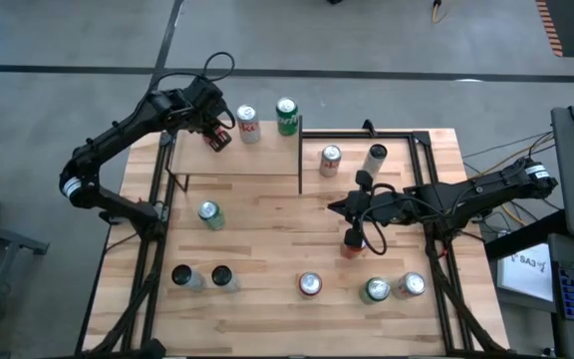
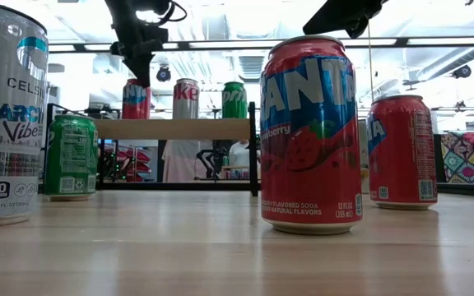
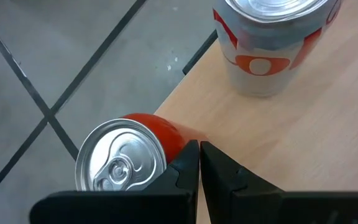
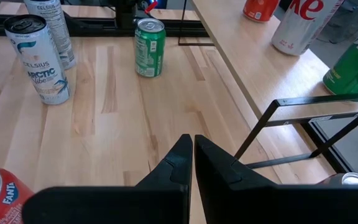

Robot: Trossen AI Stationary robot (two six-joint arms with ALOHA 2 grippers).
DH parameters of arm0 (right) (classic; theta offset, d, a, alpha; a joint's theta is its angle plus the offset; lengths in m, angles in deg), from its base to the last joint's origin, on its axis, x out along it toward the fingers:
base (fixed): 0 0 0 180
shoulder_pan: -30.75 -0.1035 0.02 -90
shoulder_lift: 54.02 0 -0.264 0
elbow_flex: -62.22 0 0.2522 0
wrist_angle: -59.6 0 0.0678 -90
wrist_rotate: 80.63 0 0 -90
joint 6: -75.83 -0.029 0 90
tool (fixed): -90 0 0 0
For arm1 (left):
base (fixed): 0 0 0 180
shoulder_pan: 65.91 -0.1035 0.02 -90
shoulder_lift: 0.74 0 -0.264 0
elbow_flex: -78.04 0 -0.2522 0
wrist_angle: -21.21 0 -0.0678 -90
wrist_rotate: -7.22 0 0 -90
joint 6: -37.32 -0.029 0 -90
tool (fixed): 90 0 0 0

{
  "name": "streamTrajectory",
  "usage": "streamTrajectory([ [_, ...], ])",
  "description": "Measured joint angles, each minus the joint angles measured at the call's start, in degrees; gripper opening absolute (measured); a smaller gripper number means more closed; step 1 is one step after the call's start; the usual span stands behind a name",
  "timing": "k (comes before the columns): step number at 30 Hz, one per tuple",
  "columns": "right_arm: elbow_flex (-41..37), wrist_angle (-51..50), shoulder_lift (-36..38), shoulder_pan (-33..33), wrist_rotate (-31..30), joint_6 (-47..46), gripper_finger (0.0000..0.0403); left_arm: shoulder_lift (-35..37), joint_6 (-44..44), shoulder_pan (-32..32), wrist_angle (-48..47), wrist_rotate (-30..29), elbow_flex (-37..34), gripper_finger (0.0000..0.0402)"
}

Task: Place canned beverage on shelf
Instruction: Put the top left red soda can on the shelf, then adjust the silver soda can on the shelf

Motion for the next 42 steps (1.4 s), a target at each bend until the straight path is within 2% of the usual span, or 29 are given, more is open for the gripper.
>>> streamTrajectory([
  [6, 0.0, -0.17, 0.0, -0.01, 0.01, 0.02, 0.0009, 0.0, 0.15, -0.01, 0.04, -2.78, 0.0, 0.0],
  [18, 0.0, -0.19, 0.01, 0.0, 0.02, -0.39, 0.0009, 0.15, 0.25, 0.08, 0.04, -2.7, 0.0, 0.0],
  [26, 0.0, -0.19, 0.0, 0.0, 0.0, -0.38, 0.0009, 3.32, 4.33, 2.62, 0.04, -1.22, 0.0, 0.0],
  [30, 0.0, -0.17, 0.0, 0.0, 0.0, -0.57, 0.0009, 6.62, 6.24, 6.59, 0.74, 1.68, -0.58, 0.0],
  [34, 0.0, 0.29, 0.0, 0.0, -0.01, -0.72, 0.0009, 11.21, 7.77, 13.29, 5.7, 2.25, -4.0, 0.0],
  [42, 0.0, 4.93, -0.49, 0.0, -0.08, -2.64, 0.0009, 21.62, 8.56, 29.26, 25.97, 2.07, -18.54, 0.0],
])
